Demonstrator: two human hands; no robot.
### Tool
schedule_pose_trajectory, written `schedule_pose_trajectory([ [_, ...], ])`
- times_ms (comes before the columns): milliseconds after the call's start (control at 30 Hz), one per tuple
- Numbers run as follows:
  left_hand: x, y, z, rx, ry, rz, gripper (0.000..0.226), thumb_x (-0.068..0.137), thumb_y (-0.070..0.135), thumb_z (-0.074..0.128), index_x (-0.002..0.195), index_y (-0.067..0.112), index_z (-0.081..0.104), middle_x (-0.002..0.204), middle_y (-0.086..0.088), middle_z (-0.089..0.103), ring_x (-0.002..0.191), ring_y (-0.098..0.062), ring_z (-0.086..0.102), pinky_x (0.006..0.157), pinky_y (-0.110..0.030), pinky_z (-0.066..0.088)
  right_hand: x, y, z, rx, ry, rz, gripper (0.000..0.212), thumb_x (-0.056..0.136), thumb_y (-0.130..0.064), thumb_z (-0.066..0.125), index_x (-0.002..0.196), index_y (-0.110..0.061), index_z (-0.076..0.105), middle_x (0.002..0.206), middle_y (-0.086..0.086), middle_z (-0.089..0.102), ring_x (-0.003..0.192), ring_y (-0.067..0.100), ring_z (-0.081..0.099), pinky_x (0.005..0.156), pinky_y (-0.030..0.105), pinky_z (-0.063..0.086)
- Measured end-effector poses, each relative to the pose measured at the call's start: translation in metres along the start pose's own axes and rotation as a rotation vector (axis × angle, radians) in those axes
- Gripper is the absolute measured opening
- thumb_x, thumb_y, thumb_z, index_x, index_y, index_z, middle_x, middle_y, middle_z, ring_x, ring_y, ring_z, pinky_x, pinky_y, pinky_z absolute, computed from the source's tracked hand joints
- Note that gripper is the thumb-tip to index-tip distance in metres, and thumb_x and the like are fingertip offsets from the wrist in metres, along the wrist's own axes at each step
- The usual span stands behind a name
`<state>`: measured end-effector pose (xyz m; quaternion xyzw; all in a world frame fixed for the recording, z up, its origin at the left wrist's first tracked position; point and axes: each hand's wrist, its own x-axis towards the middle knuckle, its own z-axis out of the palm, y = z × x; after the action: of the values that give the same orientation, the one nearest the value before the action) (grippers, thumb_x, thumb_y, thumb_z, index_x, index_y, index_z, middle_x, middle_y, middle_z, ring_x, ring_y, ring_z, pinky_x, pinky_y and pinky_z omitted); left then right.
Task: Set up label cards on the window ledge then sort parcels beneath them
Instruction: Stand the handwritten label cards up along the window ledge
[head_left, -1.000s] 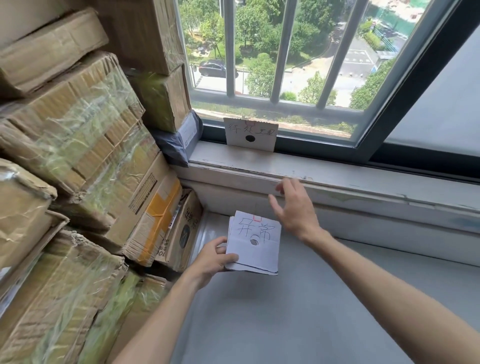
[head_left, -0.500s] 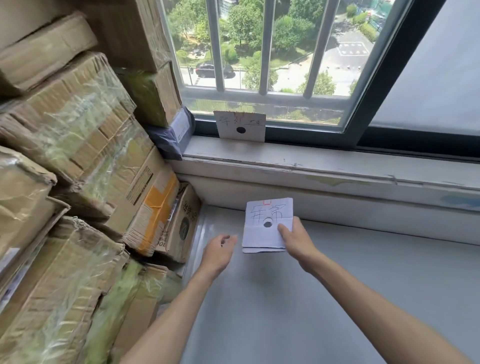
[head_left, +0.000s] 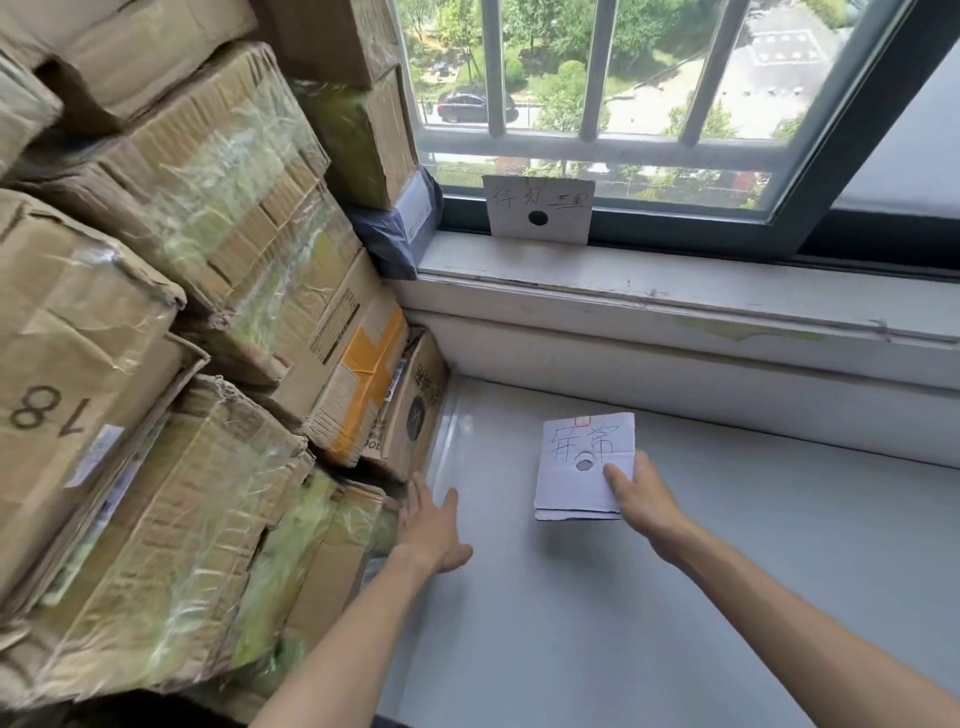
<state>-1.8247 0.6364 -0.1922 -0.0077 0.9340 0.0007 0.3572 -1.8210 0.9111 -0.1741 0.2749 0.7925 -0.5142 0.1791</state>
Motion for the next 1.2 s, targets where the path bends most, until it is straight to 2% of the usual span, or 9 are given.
schedule_pose_trajectory([
  [67,-0.001,0.000,0.003,-0.047,0.034,0.005,0.084,0.089,0.033,0.057,0.157,0.017,0.008,0.157,-0.033,-0.019,0.149,-0.044,-0.011,0.122,-0.047,0.009,0.002,0.000,-0.002,-0.006,0.000,-0.001,0.020,0.103,-0.031,0.045,0.120,-0.022,0.045,0.119,-0.001,0.060,0.107,0.024,0.056,0.083,0.036,0.046],
  [133,-0.003,0.000,0.005,-0.085,0.071,0.016,0.080,0.090,0.031,0.056,0.156,0.015,0.012,0.158,-0.033,-0.016,0.150,-0.043,-0.008,0.121,-0.046,0.012,0.005,0.001,-0.003,0.005,-0.008,-0.019,0.023,0.101,-0.031,0.045,0.121,-0.022,0.048,0.120,-0.003,0.061,0.107,0.022,0.058,0.090,0.040,0.050],
  [433,-0.008,0.001,0.007,-0.142,0.125,0.058,0.089,0.086,0.056,0.056,0.156,0.017,0.016,0.162,-0.027,-0.005,0.151,-0.038,-0.007,0.122,-0.046,0.012,0.009,-0.003,0.001,0.031,-0.030,-0.029,0.023,0.101,-0.030,0.046,0.122,-0.021,0.047,0.120,-0.002,0.060,0.109,0.022,0.058,0.094,0.043,0.051],
  [700,-0.009,0.001,-0.002,-0.166,0.129,0.065,0.087,0.085,0.054,0.056,0.154,0.017,0.019,0.161,-0.022,0.008,0.151,-0.036,0.000,0.120,-0.047,0.016,0.010,-0.008,0.015,0.036,-0.066,-0.038,0.024,0.102,-0.031,0.045,0.124,-0.022,0.046,0.121,-0.003,0.059,0.110,0.022,0.058,0.095,0.043,0.050],
  [833,-0.009,0.001,-0.006,-0.202,0.146,0.065,0.085,0.082,0.052,0.058,0.152,0.015,0.025,0.153,-0.019,0.025,0.146,-0.035,0.018,0.116,-0.044,0.024,0.010,-0.007,0.018,0.042,-0.070,-0.032,0.024,0.102,-0.030,0.045,0.124,-0.022,0.046,0.121,-0.002,0.060,0.110,0.022,0.058,0.097,0.044,0.050],
  [967,-0.009,-0.002,-0.008,-0.230,0.159,0.080,0.081,0.080,0.051,0.058,0.148,0.016,0.033,0.147,-0.012,0.035,0.139,-0.031,0.032,0.111,-0.042,0.031,0.011,-0.005,0.020,0.041,-0.067,-0.024,0.024,0.101,-0.030,0.045,0.124,-0.022,0.046,0.120,-0.002,0.060,0.109,0.022,0.058,0.092,0.041,0.051],
  [1100,-0.012,0.008,-0.006,-0.292,0.135,0.156,0.078,0.082,0.041,0.062,0.149,0.015,0.032,0.149,-0.007,0.034,0.134,-0.027,0.042,0.106,-0.036,0.038,0.011,-0.002,0.022,0.034,-0.069,-0.017,0.025,0.101,-0.029,0.044,0.124,-0.021,0.047,0.118,-0.003,0.061,0.107,0.021,0.059,0.086,0.037,0.051],
  [1200,-0.015,0.016,0.000,-0.346,0.162,0.180,0.083,0.084,0.030,0.062,0.155,0.018,0.020,0.149,-0.004,0.031,0.125,-0.029,0.051,0.098,-0.034,0.042,0.011,0.000,0.022,0.038,-0.077,-0.012,0.026,0.101,-0.029,0.044,0.125,-0.021,0.047,0.118,-0.003,0.061,0.105,0.019,0.060,0.080,0.035,0.051],
])
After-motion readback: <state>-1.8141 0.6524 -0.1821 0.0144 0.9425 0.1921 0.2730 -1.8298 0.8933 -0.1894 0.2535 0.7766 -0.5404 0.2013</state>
